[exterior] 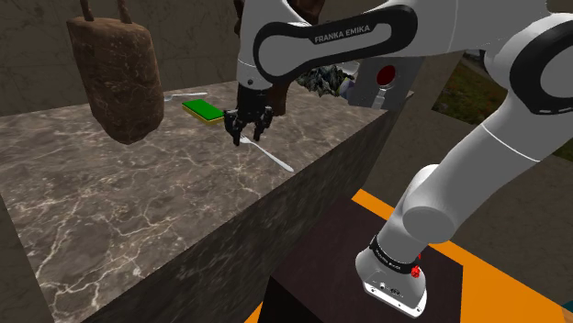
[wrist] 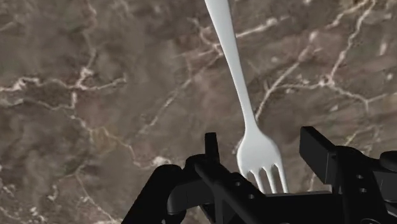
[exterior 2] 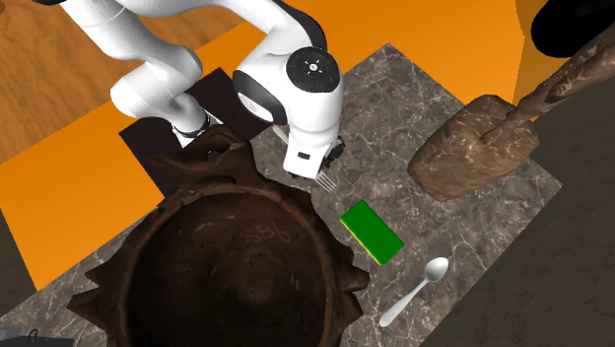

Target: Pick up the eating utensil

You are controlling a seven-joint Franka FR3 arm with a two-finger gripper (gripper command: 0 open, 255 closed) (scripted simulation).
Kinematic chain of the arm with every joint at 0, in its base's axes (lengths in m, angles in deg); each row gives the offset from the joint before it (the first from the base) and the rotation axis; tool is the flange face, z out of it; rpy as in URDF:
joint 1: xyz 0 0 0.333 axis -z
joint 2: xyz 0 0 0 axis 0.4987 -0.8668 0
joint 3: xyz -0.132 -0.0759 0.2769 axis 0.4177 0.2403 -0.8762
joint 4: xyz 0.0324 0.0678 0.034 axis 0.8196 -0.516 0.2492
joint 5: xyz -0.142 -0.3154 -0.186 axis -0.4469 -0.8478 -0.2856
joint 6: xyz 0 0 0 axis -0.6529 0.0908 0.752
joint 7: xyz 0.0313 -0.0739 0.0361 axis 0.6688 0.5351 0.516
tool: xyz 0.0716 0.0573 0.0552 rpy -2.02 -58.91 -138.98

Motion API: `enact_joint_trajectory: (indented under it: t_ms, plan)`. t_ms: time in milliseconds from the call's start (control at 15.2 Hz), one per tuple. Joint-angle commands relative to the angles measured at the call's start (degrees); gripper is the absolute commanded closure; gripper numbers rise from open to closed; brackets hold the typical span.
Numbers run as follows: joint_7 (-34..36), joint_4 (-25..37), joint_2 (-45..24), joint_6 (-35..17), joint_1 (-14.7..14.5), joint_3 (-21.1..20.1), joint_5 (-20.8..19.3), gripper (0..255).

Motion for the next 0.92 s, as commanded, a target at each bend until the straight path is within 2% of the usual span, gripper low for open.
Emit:
enact_joint_trajectory:
  t_ms: [0,528,858]
  plan:
    - [0.02,-0.04,-0.06,-0.12,0.00,-0.01,-0.01,255]
    - [-0.05,-0.17,0.06,-0.13,-0.01,0.04,0.01,255]
    - [-0.18,2.92,0.87,3.76,0.03,0.25,0.11,255]
